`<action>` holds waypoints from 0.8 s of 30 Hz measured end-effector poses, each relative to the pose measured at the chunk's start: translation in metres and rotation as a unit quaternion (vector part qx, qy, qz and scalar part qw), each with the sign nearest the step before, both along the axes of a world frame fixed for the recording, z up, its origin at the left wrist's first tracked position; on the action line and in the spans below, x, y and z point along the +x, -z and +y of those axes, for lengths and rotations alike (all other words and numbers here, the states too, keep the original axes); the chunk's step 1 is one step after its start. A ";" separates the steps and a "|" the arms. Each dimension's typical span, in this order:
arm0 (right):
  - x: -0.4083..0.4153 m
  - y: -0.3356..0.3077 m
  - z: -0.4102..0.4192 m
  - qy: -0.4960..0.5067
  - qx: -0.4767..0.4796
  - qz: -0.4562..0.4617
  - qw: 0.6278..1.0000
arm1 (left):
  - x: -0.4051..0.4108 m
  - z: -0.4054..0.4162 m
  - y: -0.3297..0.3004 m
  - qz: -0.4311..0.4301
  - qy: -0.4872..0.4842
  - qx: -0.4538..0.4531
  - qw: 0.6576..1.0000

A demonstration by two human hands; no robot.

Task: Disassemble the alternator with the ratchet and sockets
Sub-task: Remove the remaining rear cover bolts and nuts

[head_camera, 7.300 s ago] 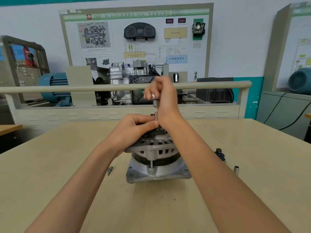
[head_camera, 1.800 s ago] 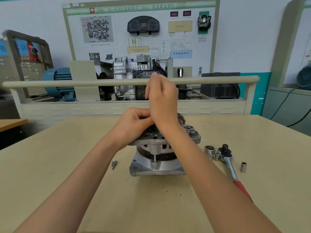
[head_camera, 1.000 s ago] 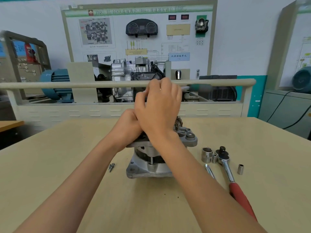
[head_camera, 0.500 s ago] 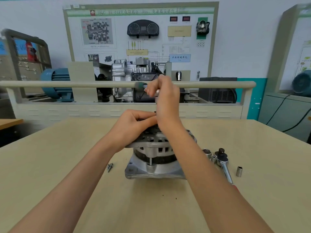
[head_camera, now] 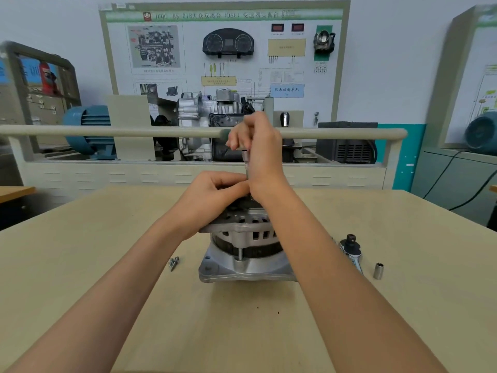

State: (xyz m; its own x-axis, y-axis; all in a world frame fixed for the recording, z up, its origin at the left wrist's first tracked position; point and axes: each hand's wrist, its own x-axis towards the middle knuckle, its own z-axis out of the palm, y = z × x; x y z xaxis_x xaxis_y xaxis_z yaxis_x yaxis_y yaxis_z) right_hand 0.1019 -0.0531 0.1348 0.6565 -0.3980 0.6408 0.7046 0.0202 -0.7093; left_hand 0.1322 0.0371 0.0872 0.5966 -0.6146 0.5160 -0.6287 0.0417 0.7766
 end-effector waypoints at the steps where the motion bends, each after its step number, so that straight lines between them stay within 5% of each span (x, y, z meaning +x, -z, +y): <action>1: 0.000 0.000 -0.003 -0.050 0.033 -0.006 0.998 | 0.000 0.000 0.000 0.007 0.002 -0.005 1.000; 3: -0.002 0.001 -0.003 -0.068 0.061 -0.018 0.996 | 0.000 0.001 0.000 0.012 -0.002 -0.006 1.000; 6: -0.002 0.012 0.007 0.141 -0.072 -0.041 0.987 | 0.000 0.001 0.001 0.002 -0.037 0.004 0.999; 9: 0.002 0.026 0.016 0.453 -0.295 -0.034 0.841 | 0.005 0.000 0.000 -0.007 -0.093 0.010 0.996; 11: 0.003 0.029 0.017 0.538 -0.325 -0.008 0.778 | 0.006 -0.001 -0.001 -0.011 -0.102 0.011 0.995; 14: 0.001 0.023 0.019 0.473 -0.257 -0.041 0.842 | 0.005 0.000 0.000 -0.020 -0.088 0.004 0.996; 18: -0.002 0.006 0.014 0.199 -0.097 -0.042 0.974 | 0.001 0.001 0.001 -0.006 -0.037 0.001 0.999; 21: 0.002 0.000 0.000 0.000 0.033 -0.017 0.999 | 0.002 0.001 0.000 0.004 -0.006 -0.010 1.000; 24: 0.003 0.002 -0.002 -0.014 0.058 -0.019 0.998 | 0.002 0.001 0.000 0.010 -0.002 -0.015 1.000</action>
State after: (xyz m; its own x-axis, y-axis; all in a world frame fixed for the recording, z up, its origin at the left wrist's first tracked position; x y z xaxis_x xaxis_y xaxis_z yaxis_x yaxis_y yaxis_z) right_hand 0.1045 -0.0554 0.1331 0.6452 -0.4521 0.6160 0.7284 0.1205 -0.6745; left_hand 0.1340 0.0378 0.0876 0.6087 -0.5972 0.5223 -0.6135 0.0631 0.7872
